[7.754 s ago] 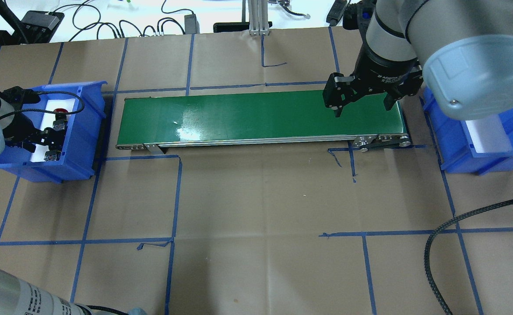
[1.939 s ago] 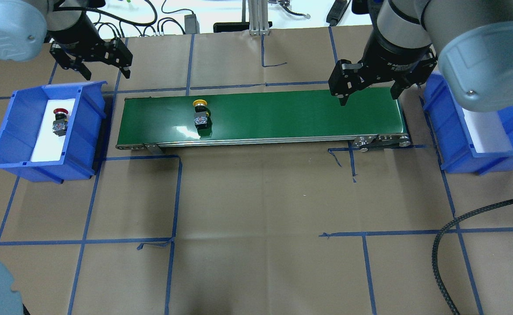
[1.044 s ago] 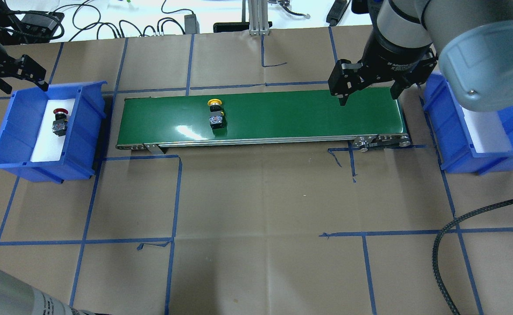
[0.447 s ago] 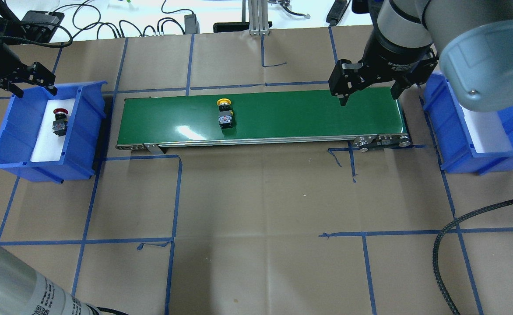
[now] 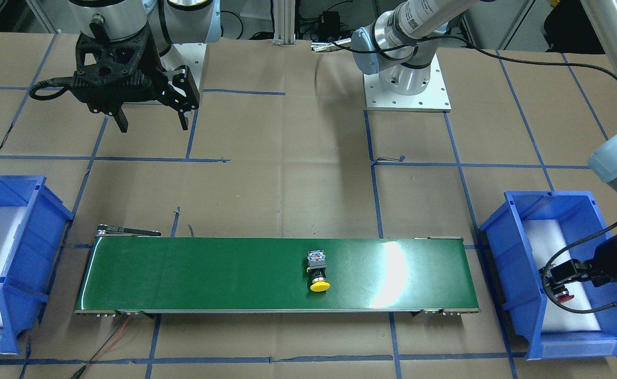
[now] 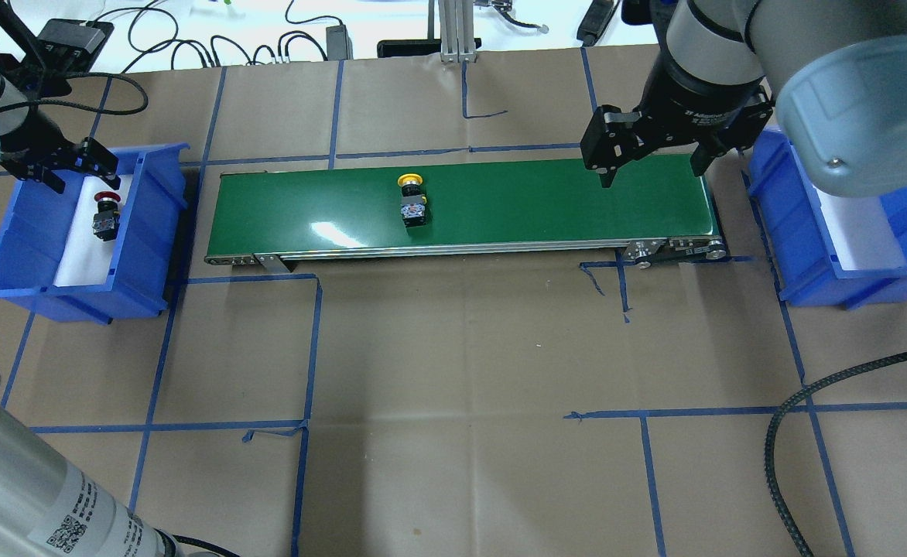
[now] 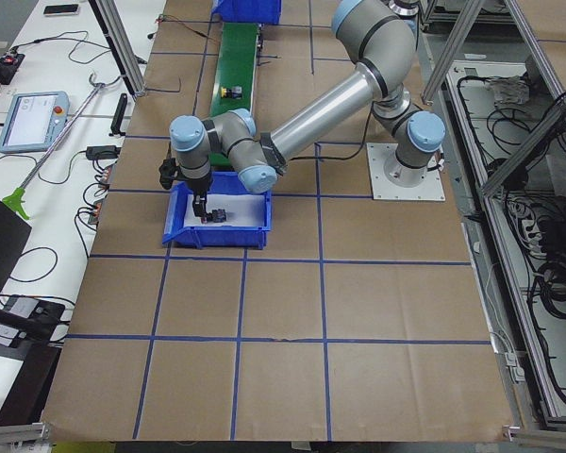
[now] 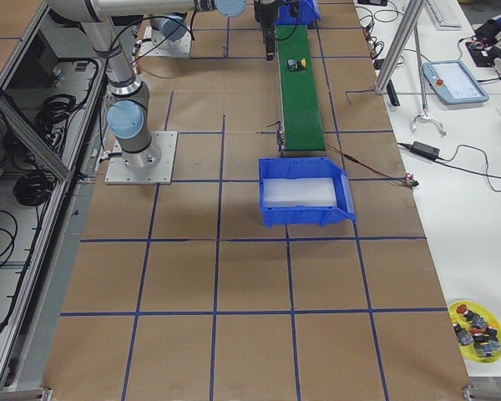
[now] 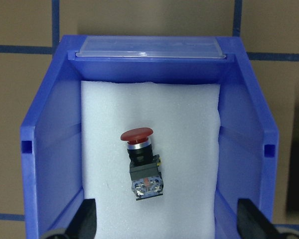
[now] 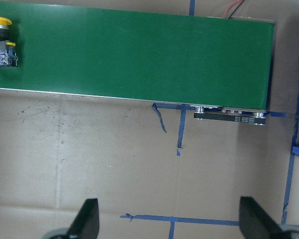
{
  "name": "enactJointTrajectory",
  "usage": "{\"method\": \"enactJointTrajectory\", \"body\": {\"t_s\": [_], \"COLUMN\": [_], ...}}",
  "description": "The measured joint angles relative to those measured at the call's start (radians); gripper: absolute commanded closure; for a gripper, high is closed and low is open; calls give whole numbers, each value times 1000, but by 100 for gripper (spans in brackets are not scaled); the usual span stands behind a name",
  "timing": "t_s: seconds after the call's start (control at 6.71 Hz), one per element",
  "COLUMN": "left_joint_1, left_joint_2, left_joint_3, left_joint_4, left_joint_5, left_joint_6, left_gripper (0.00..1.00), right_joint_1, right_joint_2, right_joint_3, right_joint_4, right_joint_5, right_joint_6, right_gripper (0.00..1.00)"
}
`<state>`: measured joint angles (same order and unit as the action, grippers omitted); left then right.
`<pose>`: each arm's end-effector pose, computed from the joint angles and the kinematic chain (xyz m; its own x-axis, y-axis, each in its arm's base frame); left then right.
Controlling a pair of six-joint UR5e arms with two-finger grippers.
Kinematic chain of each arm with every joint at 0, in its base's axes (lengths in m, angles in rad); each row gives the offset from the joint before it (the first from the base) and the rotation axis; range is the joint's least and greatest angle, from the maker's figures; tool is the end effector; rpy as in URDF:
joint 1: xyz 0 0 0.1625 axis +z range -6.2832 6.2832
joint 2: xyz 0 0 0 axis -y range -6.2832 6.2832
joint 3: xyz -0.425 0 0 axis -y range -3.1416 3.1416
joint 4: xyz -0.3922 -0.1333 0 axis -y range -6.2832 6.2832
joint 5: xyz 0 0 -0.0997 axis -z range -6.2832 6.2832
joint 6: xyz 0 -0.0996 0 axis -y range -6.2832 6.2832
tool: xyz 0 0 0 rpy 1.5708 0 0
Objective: Transport two buttons from left to right
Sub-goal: 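Lower the left gripper and grasp the red-capped button switch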
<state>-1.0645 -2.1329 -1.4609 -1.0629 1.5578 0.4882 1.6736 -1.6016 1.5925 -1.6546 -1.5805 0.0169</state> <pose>0.2142 -0.6638 0.2568 -0.9997 -0.0181 -0.0146 -0.0173 0.9983 -0.0552 0.1817 -0.4714 0.5010 -0.9964 -0.0850 0.0081 -0.0854 0.9920 -0.0929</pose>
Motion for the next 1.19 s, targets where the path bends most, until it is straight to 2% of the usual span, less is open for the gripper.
{"method": "enactJointTrajectory", "body": {"t_s": [0.15,0.45,0.75,0.89,1.04,1.19], "left_joint_1": [1,3,30,45,48,45], "left_joint_2": [-7,-19,-39,-44,-45,-45], "left_joint_3": [-43,-79,-82,-82,-81,-79], "left_joint_4": [73,133,140,141,141,141], "left_joint_5": [1,5,-1,-4,-5,-5], "left_joint_6": [3,6,6,6,6,3], "left_gripper": [0,1,13,14,23,45], "right_joint_1": [0,0,0,0,0,0], "right_joint_2": [0,0,-1,-1,-1,-1], "right_joint_3": [0,0,0,0,0,0], "right_joint_4": [0,-1,-2,-2,-2,0], "right_joint_5": [0,1,2,2,2,2], "right_joint_6": [0,0,0,0,0,0], "right_gripper": [0,0,0,0,0,0]}}
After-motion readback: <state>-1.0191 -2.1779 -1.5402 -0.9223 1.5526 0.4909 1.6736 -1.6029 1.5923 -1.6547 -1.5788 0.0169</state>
